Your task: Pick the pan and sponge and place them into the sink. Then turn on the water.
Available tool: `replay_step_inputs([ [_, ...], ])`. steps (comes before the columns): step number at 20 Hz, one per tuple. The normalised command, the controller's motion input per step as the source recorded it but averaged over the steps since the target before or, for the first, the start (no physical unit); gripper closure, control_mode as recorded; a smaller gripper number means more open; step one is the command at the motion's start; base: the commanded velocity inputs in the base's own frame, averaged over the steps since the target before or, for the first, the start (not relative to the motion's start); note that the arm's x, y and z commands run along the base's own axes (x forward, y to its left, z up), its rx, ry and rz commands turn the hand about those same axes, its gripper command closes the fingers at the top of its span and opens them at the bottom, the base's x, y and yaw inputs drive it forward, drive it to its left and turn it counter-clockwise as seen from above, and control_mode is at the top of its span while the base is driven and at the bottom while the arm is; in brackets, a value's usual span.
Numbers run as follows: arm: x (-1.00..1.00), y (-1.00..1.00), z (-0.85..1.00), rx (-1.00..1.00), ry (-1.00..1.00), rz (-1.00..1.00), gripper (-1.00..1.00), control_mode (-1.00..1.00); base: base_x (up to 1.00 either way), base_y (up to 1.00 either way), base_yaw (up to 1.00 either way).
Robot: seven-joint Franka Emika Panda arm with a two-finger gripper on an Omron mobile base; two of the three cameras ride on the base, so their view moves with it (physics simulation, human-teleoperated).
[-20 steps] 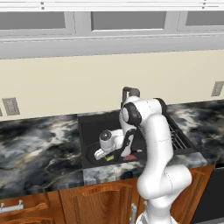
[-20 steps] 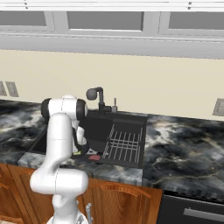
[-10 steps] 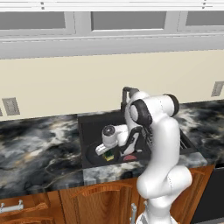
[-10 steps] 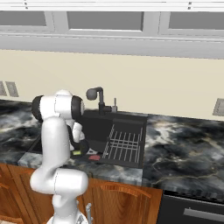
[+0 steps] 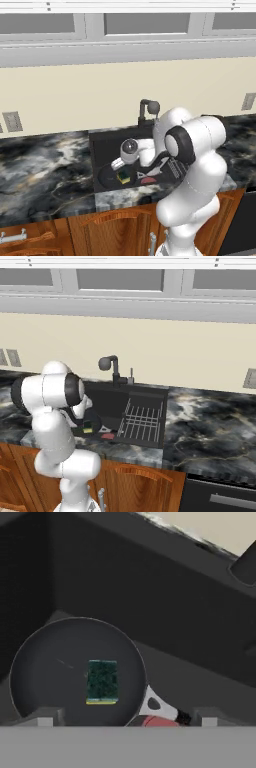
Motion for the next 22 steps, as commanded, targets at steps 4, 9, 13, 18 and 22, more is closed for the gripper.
replay_step_inputs([
  [4, -0.57, -0.07, 0.68, 0.02, -0.14, 0.00, -1.00, -1.00, 0.00, 0.00, 0.00],
  [9, -0.67, -0.23, 0.50, 0.13, -0.12, 0.00, -1.00, -1.00, 0.00, 0.00, 0.00],
  [13, -0.51, -0.47, 0.59, 0.26, -0.07, 0.01, -1.00, -1.00, 0.00, 0.00, 0.00],
  [18, -0.17, -0.50, 0.59, 0.23, -0.03, 0.01, -1.00, -1.00, 0.00, 0.00, 0.00],
  [22, -0.01, -0.55, 0.25, 0.19, 0.00, 0.03, -1.00, -1.00, 0.00, 0.00, 0.00],
])
